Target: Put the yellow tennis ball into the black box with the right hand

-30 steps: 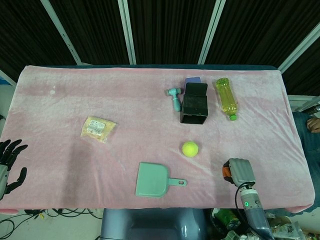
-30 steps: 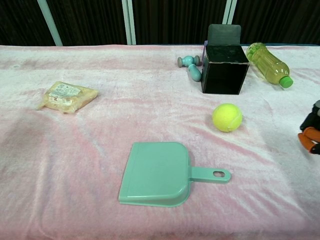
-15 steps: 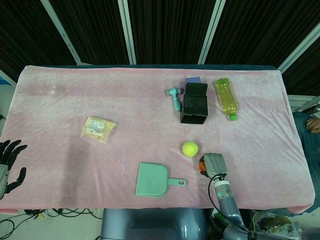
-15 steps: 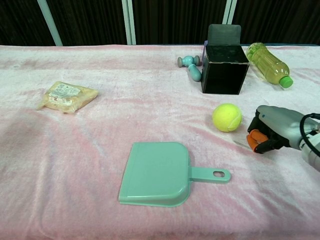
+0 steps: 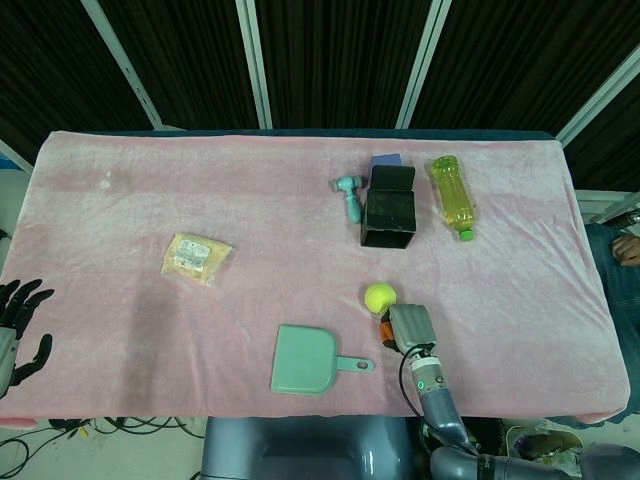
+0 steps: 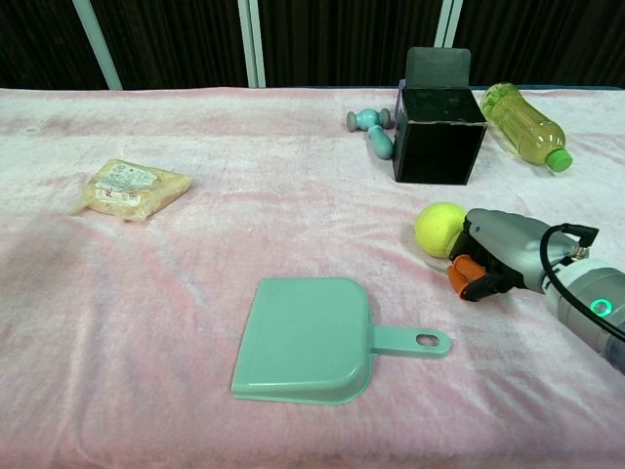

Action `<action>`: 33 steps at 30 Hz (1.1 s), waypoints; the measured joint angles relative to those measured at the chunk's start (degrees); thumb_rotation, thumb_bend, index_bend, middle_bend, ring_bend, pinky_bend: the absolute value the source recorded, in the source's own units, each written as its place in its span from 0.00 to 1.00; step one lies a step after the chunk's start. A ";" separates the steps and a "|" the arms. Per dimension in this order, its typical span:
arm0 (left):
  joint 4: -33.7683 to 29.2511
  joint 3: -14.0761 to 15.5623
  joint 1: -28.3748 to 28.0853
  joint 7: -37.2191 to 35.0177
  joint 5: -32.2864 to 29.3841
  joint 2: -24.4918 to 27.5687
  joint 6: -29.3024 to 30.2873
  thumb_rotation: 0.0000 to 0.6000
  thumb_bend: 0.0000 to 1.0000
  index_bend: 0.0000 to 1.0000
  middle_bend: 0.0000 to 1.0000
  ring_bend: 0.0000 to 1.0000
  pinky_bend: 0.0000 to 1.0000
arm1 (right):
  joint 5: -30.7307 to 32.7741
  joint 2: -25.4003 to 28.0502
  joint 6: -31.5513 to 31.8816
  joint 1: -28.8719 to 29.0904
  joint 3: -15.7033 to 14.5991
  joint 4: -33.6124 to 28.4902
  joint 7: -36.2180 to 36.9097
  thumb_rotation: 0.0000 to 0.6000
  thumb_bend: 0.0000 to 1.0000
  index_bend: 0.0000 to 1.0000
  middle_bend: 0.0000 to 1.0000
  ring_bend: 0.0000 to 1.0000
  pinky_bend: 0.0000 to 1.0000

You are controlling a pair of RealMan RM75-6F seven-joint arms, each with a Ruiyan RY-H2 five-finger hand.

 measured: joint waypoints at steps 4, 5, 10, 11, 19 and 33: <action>-0.02 -0.09 0.00 -0.01 -0.16 0.04 -0.15 1.00 0.48 0.18 0.10 0.04 0.08 | -0.07 -0.62 0.25 0.44 0.02 0.17 -0.12 1.00 0.75 1.00 1.00 1.00 1.00; -0.02 -0.11 0.00 0.00 -0.19 0.04 -0.17 1.00 0.48 0.18 0.10 0.04 0.08 | -0.03 -0.75 0.28 0.54 0.06 0.22 -0.16 1.00 0.75 1.00 1.00 1.00 1.00; -0.09 -0.22 -0.02 0.09 -0.39 0.03 -0.36 1.00 0.48 0.18 0.10 0.04 0.08 | 0.49 -1.43 0.10 1.08 0.21 0.64 -0.46 1.00 0.75 1.00 1.00 1.00 1.00; -0.10 -0.24 -0.02 0.11 -0.43 0.05 -0.39 1.00 0.48 0.18 0.10 0.04 0.08 | 0.60 -1.56 0.06 1.16 0.26 0.80 -0.47 1.00 0.75 1.00 1.00 1.00 1.00; -0.20 -0.46 0.05 -0.11 -0.62 0.11 -0.28 1.00 0.48 0.18 0.10 0.04 0.08 | 1.26 -3.43 -0.27 1.80 1.38 2.80 1.49 1.00 0.75 1.00 1.00 1.00 1.00; -0.26 -0.63 0.16 -0.33 -0.88 0.17 -0.40 1.00 0.48 0.18 0.10 0.04 0.08 | 3.81 -5.39 -3.81 6.27 7.08 10.54 4.09 1.00 0.75 1.00 1.00 1.00 1.00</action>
